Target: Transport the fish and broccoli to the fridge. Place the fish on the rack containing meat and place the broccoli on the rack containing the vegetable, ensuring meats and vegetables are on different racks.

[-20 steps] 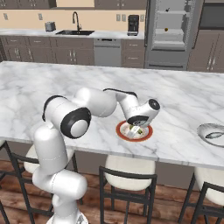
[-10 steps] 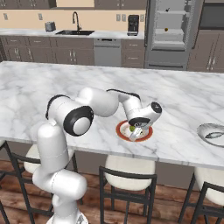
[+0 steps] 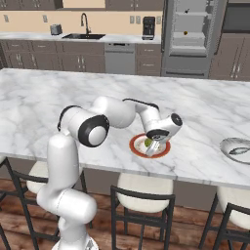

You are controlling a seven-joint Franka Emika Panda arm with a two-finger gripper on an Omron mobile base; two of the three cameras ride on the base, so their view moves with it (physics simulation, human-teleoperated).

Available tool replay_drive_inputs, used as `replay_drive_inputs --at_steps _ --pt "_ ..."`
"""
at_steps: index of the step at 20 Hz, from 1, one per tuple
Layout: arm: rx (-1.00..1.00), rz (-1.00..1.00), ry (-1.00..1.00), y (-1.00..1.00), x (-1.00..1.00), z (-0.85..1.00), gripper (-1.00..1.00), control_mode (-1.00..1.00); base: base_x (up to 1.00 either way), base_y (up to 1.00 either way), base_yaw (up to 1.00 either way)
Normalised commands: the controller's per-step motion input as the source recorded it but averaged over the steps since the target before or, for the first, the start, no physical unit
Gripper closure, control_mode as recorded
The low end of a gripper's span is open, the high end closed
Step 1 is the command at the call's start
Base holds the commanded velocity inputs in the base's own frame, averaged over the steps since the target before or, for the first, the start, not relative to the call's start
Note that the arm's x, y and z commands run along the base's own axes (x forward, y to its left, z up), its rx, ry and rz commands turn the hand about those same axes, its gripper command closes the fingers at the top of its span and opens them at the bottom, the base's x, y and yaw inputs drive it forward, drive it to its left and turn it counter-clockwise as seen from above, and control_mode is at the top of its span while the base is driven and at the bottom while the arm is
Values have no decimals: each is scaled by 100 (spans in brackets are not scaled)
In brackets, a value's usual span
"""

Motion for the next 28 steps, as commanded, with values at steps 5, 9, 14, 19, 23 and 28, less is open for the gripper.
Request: replay_drive_inputs --at_steps 5,9,14,19,23,28 --pt "0 0 0 -2 21 -9 -100 -100 0 0 0" --pt "0 0 0 0 16 -34 -100 -100 0 0 0" --pt "0 0 0 0 13 -37 -100 -100 0 0 0" --pt "0 0 0 0 21 -26 -100 -100 0 0 0" --pt "0 0 0 1 36 -33 100 -100 0 0 0" --pt "0 0 0 0 29 -62 100 -100 0 0 0"
